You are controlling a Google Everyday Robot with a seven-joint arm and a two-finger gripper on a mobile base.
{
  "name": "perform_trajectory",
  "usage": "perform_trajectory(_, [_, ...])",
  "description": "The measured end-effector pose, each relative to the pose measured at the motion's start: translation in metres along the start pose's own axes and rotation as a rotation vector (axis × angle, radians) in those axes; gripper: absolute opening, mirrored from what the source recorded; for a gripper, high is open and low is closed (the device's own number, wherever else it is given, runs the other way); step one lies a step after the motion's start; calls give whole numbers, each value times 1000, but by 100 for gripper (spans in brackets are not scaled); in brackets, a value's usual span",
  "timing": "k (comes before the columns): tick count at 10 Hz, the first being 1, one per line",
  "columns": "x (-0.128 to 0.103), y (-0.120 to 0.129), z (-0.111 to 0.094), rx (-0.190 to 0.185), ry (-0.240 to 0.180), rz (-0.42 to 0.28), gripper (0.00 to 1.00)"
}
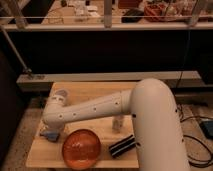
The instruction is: Wipe the white sponge on the table
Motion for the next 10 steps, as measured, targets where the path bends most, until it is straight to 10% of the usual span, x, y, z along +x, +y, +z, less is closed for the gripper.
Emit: perform_trajectory(10, [1,7,15,3,-26,1,67])
